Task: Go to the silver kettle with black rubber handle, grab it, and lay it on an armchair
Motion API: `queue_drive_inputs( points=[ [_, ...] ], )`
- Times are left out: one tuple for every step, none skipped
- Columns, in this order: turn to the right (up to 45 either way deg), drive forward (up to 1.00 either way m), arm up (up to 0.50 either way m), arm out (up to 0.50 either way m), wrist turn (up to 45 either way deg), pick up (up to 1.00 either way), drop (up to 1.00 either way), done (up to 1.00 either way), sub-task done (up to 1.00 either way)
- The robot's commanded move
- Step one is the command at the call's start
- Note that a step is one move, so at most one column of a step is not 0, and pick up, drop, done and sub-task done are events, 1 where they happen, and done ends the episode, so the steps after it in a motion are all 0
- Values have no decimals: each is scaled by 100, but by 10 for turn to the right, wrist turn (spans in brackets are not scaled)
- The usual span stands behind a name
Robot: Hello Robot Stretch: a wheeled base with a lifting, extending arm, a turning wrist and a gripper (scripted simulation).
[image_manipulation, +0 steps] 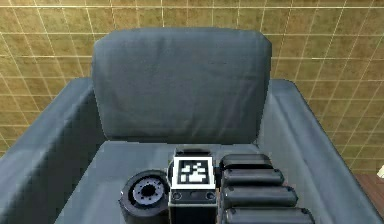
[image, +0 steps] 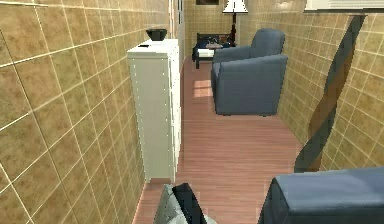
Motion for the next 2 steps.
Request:
queue_drive_inputs(
  points=[
    [0,0,0,24,0,0,0,0,0],
    [0,0,0,0,450,0,0,0,0]
  ],
)
